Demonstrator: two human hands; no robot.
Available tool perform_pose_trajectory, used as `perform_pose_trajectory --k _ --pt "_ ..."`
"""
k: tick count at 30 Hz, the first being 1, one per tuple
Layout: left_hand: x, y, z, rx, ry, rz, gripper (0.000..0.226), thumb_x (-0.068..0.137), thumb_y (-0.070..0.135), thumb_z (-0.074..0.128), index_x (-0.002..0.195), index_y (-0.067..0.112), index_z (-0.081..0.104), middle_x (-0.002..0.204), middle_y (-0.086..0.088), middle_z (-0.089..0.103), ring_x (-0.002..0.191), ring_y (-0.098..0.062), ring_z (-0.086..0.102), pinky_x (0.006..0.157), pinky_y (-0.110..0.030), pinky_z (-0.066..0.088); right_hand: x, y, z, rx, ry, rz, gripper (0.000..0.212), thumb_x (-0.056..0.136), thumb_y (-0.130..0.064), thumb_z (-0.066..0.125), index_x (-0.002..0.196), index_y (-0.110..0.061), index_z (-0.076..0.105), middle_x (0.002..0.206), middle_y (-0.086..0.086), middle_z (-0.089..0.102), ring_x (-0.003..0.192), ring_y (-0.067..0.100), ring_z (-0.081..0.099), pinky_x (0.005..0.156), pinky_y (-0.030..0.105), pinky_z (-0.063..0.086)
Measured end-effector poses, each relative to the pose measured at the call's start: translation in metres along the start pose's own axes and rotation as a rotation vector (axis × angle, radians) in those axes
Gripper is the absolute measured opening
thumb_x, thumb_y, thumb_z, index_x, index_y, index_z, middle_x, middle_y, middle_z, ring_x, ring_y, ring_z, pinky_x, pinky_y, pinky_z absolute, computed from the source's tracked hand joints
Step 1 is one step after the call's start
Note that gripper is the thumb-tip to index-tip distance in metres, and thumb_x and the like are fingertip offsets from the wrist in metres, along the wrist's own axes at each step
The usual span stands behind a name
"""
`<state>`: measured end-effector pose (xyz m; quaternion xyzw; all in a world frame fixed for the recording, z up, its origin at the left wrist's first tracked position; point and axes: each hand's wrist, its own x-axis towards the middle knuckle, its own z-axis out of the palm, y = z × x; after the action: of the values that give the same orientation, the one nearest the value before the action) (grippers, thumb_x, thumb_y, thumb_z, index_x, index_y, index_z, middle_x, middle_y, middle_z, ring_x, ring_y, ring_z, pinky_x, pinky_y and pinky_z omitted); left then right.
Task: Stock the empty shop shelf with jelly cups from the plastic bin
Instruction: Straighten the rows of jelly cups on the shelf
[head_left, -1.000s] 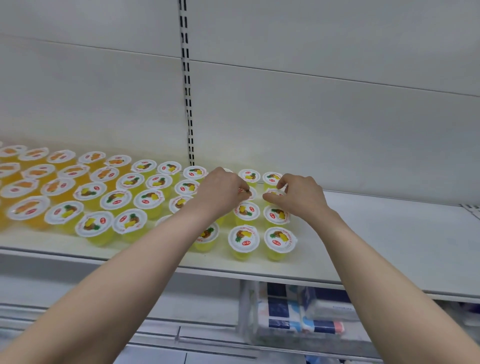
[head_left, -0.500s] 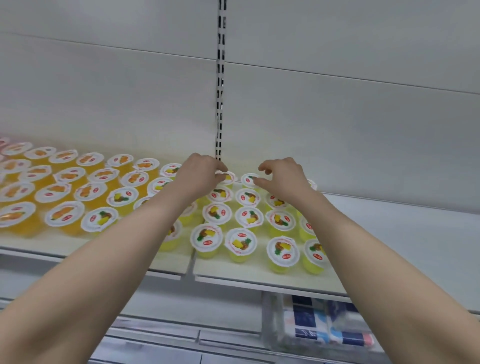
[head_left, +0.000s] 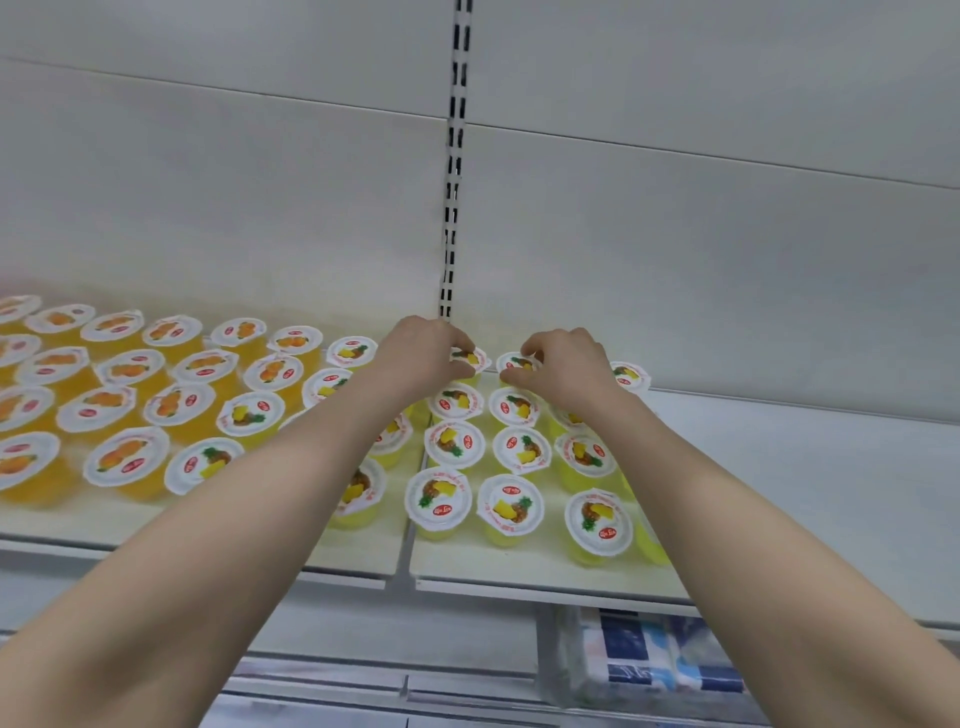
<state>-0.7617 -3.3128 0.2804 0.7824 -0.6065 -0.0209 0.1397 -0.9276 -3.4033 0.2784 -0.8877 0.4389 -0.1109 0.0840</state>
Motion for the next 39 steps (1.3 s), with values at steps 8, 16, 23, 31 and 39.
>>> perform_pose_trajectory --k 8,16,23,31,39 --pt "-0.017 -0.008 -0.004 -0.016 0.149 0.023 0.029 0.086 0.046 0.065 0.11 0.029 0.071 0.102 0.005 0.07 0.101 -0.021 0.055 0.077 -0.031 0.043 -0.028 0.002 -0.012 0.167 0.05 -0.113 0.027 0.08 -0.049 0.07 0.093 -0.027 0.067 0.086 -0.009 0.066 0.099 0.018 0.052 0.082 0.036 0.044" --pt "-0.047 0.002 -0.006 0.094 0.034 0.023 0.047 0.081 0.063 0.06 0.118 0.034 0.065 0.104 0.005 0.069 0.105 -0.021 0.057 0.078 -0.032 0.048 -0.046 -0.007 -0.007 0.055 -0.005 -0.091 0.041 0.075 -0.058 0.068 0.103 -0.027 0.063 0.092 -0.005 0.064 0.104 0.02 0.047 0.084 0.036 0.041" --pt "-0.052 0.003 -0.001 0.098 0.05 0.055 0.045 0.087 0.059 0.056 0.121 0.031 0.064 0.105 -0.001 0.07 0.104 -0.025 0.058 0.08 -0.032 0.043 -0.049 -0.005 -0.005 0.049 0.007 -0.039 0.039 0.079 -0.056 0.064 0.104 -0.027 0.066 0.095 -0.002 0.066 0.106 0.022 0.047 0.087 0.04 0.043" --pt "-0.049 -0.003 0.003 0.04 0.061 0.132 0.04 0.093 0.049 0.055 0.127 0.029 0.061 0.118 -0.007 0.06 0.107 -0.029 0.051 0.088 -0.035 0.037 -0.067 -0.001 -0.008 0.107 0.123 -0.052 0.032 0.086 -0.048 0.065 0.107 -0.024 0.069 0.098 -0.004 0.066 0.104 0.022 0.051 0.088 0.041 0.044" --pt "-0.066 -0.007 -0.01 -0.061 0.138 0.266 0.024 0.09 0.044 0.061 0.108 0.031 0.07 0.1 0.004 0.066 0.098 -0.022 0.054 0.073 -0.03 0.038 -0.096 -0.01 -0.019 0.155 0.065 0.013 0.026 0.076 -0.051 0.072 0.086 -0.028 0.072 0.081 -0.01 0.068 0.091 0.019 0.059 0.082 0.037 0.049"
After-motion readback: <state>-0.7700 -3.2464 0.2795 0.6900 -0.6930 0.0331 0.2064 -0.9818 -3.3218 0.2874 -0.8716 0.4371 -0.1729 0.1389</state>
